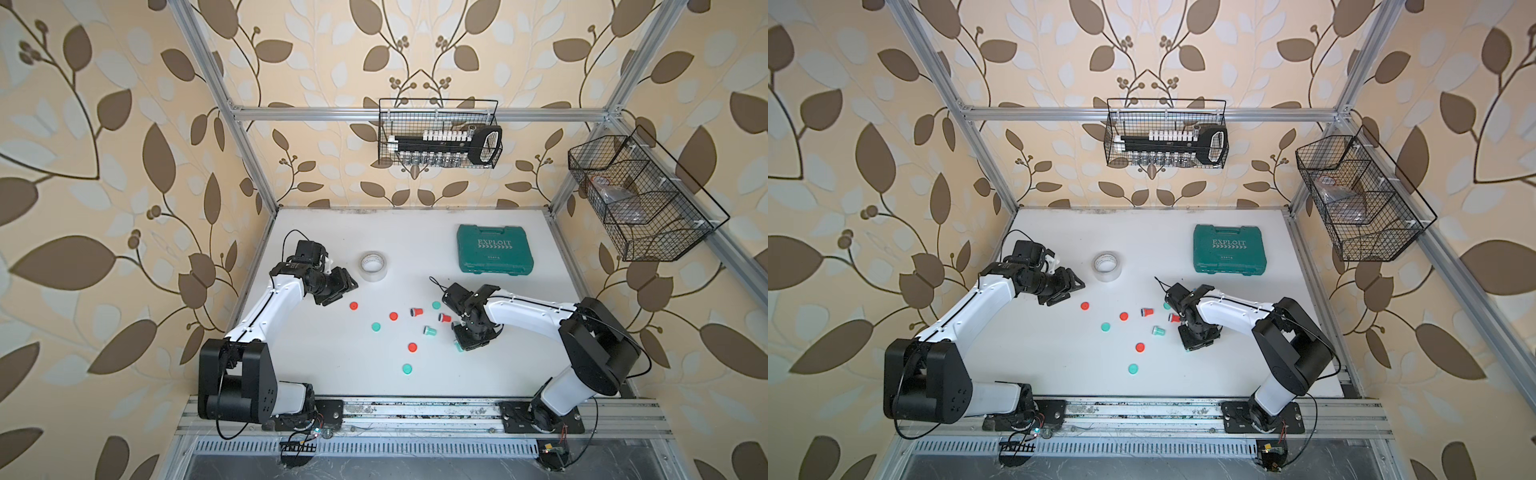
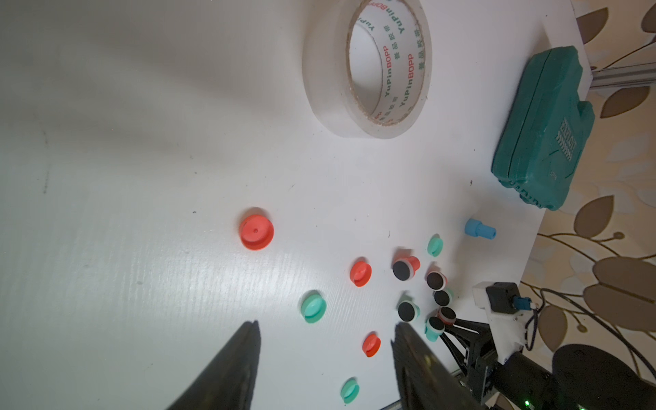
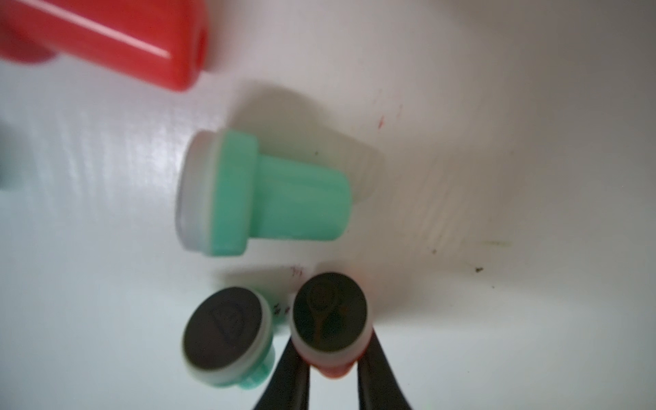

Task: Close the stamp cap
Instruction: Pick up the stamp from the center of the board.

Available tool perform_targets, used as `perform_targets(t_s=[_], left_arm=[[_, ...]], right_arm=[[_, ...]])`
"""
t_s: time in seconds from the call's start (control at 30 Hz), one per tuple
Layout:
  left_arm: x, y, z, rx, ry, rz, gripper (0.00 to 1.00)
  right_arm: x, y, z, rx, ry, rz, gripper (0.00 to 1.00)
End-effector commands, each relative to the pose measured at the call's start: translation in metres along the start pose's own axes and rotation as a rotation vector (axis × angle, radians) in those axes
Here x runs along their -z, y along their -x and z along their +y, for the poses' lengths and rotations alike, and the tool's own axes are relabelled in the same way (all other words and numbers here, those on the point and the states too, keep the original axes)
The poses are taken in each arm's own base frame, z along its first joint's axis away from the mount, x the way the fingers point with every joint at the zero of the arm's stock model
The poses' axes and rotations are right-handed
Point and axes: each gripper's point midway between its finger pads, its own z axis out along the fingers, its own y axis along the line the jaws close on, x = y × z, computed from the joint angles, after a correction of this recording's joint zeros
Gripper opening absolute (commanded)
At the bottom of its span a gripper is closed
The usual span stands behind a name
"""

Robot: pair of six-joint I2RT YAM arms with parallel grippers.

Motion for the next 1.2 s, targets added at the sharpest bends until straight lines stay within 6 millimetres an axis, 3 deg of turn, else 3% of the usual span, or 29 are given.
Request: perform_targets(t_s=[0.0,0.23,0.53,0.63,0.83,1.17], left_arm=[[0.006,0.004,-0.005,-0.012,-0.015,-0.010,0.62],[0.008,0.002,-0.004,-0.025,-0.011,-0.028,0.62],[0.013,-0.007,-0.019,-0.111,-0.002,-0.032,0.61],[0.023,-0.015,-0.033,-0.125,-0.036,-0.035,0.61],[0.059,-0.035,-0.084,-0.186,-0.136,-0.065,0.62],[0.113,-0.086,-0.158,-0.284,-0.311,-0.018,0.61]], right_arm=[[0.001,0.004,0.004,0.003,0.006,0.001,0.17],[0.016,0.008,0.004,0.002,0.010,-0.039,0.13],[0.073,0.030,0.013,0.044,0.042,-0.214,0.12],[0.094,0.033,0.017,0.087,0.054,-0.281,0.11],[0.132,0.035,0.036,0.213,0.128,-0.443,0.08],[0.213,0.032,0.062,0.439,0.395,-0.920,0.00]])
